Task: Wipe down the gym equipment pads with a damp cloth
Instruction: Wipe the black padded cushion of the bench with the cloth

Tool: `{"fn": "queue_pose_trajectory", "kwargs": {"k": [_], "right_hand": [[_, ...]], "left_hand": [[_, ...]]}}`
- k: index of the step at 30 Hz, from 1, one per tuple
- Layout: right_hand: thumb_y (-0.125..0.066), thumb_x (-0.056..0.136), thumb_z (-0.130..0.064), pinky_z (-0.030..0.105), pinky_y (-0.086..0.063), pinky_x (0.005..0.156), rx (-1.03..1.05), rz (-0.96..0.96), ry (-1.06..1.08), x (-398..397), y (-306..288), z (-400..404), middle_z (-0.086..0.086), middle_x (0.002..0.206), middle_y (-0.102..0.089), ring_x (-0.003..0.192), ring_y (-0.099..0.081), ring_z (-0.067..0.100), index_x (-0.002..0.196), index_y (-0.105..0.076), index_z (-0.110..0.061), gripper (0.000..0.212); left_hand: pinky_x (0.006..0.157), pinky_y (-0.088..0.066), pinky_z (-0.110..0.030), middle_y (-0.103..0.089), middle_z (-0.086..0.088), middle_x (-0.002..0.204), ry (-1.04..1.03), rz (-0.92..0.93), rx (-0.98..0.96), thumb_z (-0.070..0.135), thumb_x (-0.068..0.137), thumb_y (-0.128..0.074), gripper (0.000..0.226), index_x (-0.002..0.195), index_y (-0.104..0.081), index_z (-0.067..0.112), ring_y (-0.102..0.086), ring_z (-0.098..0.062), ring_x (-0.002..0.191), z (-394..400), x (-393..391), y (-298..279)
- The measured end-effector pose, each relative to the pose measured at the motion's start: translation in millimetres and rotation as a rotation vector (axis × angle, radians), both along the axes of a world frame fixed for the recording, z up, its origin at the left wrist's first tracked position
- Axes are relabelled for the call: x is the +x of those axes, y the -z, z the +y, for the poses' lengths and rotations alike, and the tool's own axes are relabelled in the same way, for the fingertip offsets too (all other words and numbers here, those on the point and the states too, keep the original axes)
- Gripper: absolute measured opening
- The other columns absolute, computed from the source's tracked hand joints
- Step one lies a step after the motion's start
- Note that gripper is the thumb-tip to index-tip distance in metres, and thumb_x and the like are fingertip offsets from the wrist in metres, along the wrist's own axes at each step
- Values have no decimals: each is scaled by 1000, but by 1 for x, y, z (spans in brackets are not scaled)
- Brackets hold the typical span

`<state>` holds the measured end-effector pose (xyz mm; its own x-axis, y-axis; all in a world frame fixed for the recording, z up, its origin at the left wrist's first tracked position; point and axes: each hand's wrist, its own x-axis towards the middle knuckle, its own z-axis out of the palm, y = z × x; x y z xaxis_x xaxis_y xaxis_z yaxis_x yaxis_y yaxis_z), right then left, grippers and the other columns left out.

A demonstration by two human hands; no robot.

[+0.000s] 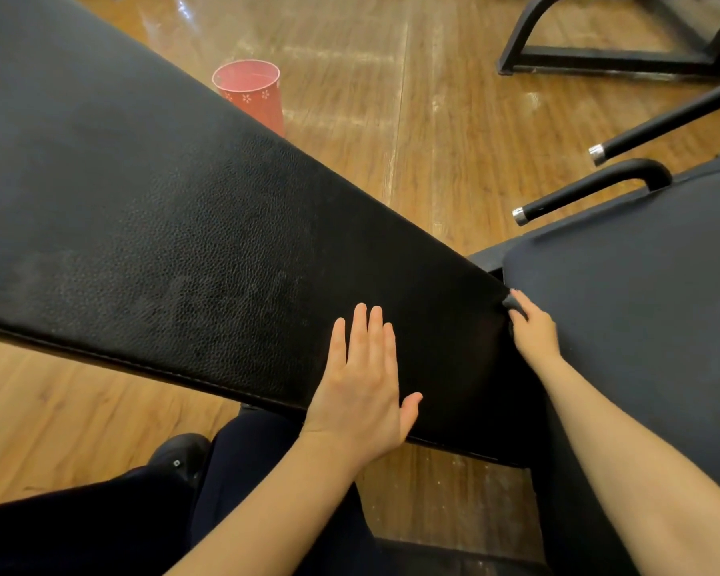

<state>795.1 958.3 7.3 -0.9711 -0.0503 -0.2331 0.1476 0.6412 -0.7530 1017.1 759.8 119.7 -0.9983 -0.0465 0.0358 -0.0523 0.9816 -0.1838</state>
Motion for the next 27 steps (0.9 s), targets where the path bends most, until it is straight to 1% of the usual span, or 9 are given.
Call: {"fn": "queue_pose_trajectory", "kwargs": {"k": [2, 5, 9, 13, 16, 19, 21, 24, 27], "right_hand": [[-39, 98, -13, 36, -29, 108, 42, -36, 74, -2, 7, 7, 11, 142, -44, 130, -40, 29, 138, -45, -15, 40], [-38, 98, -9, 34, -31, 106, 35, -36, 141, -5, 5, -5, 12, 138, -48, 127, -42, 31, 134, -49, -9, 37], [-37, 99, -12, 35, -33, 105, 78, -6, 140, -7, -3, -18, 13, 139, -47, 126, -43, 30, 136, -46, -11, 38], [-37, 99, -12, 33, -27, 108, 33, 92, 8, -2, -22, -49, 8, 146, -39, 133, -36, 27, 137, -44, -11, 39], [-37, 99, -10, 30, -22, 110, -15, 177, -112, 11, -36, -72, 6, 149, -34, 136, -31, 22, 138, -43, -12, 40], [-40, 98, -8, 25, -17, 111, -60, 206, -212, 29, -40, -70, 2, 150, -31, 139, -27, 16, 140, -39, -12, 43], [-41, 97, -6, 19, -16, 107, -99, 172, -240, 42, -35, -52, -3, 150, -31, 138, -26, 12, 140, -40, -15, 44], [-41, 97, -6, 18, -18, 105, -108, 107, -152, 62, -17, -14, -4, 148, -34, 136, -30, 13, 140, -42, -17, 43], [-41, 97, -7, 25, -22, 108, -63, 62, -13, 79, -4, 10, 1, 147, -37, 135, -35, 19, 138, -44, -14, 41]], "left_hand": [[109, -18, -55, -43, -29, 141, -6, 3, -3, 52, 87, -22, 79, 134, -48, -6, -37, -44, 134, -1, 0, 0], [108, -19, -55, -43, -29, 140, -3, 15, -6, 51, 86, -23, 78, 133, -48, -6, -37, -44, 133, -1, -1, 1], [108, -19, -56, -43, -30, 140, -4, 4, 1, 51, 86, -24, 79, 133, -48, -7, -37, -45, 133, 0, 0, 1], [107, -22, -57, -46, -30, 138, 0, -9, -3, 51, 84, -26, 79, 130, -51, -7, -40, -45, 131, 0, -1, 1], [107, -22, -57, -46, -30, 137, 3, -35, 4, 51, 83, -25, 79, 129, -52, -7, -40, -45, 131, 2, -2, -1], [107, -20, -56, -46, -30, 138, 2, -61, 16, 52, 83, -25, 80, 129, -53, -7, -40, -46, 131, 2, 0, -2], [107, -20, -56, -47, -30, 137, -2, -70, 21, 52, 83, -24, 80, 129, -53, -7, -41, -45, 130, 2, 0, -4], [107, -20, -55, -47, -30, 136, -4, -68, 23, 52, 83, -25, 80, 128, -53, -8, -42, -45, 130, 2, 0, -5], [108, -25, -56, -47, -29, 138, -1, -88, 23, 53, 84, -23, 81, 130, -52, -6, -40, -45, 131, 1, -1, -4]]}}
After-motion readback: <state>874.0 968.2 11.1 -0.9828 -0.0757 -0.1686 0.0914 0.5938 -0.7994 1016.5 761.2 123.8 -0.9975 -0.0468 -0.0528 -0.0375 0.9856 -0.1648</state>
